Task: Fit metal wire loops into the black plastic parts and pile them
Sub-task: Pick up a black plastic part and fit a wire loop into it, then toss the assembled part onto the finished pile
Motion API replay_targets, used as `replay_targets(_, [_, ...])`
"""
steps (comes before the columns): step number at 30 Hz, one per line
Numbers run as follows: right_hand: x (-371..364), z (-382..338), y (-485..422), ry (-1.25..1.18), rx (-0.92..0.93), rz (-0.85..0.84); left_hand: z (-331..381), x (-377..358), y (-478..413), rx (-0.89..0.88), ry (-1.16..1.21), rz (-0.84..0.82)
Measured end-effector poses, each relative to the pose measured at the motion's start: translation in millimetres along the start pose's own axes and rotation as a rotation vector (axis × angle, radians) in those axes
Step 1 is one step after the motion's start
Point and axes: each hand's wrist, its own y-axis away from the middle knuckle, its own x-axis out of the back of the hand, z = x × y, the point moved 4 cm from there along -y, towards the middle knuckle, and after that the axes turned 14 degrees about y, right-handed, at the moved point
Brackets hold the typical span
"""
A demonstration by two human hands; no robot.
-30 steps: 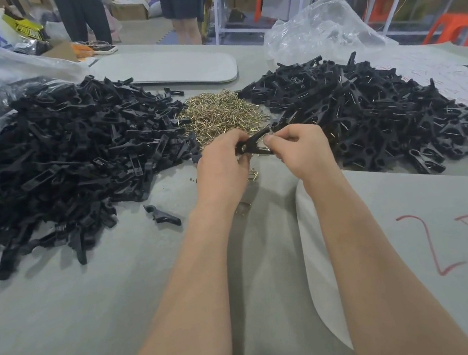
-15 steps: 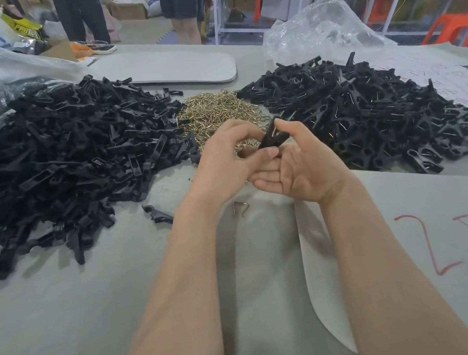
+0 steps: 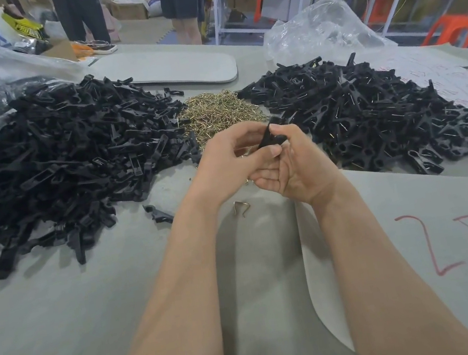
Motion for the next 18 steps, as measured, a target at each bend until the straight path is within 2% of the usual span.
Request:
replay_targets(12, [-2.8,0.3,-0.2,-0.022,-0.01,-0.016,1.2,4.3,-1.8,-0.011,0.08,0.015])
replay_targets(14, [0.8,-1.3,0.9,0.084,-0.036,0.027,-2.8,8.8,-3.0,0.013,0.027,0.088])
replay_targets(15, [4.1,-2.3,1.3,0.172,-0.036,0.084,-6.3,10.7,-4.0,0.023,-0.073,0.12])
replay_targets(18, [14.3,-7.8,1.5,0.517,0.084,0.277,-15.9,6.4,-4.8,0.025,-0.385,0.052])
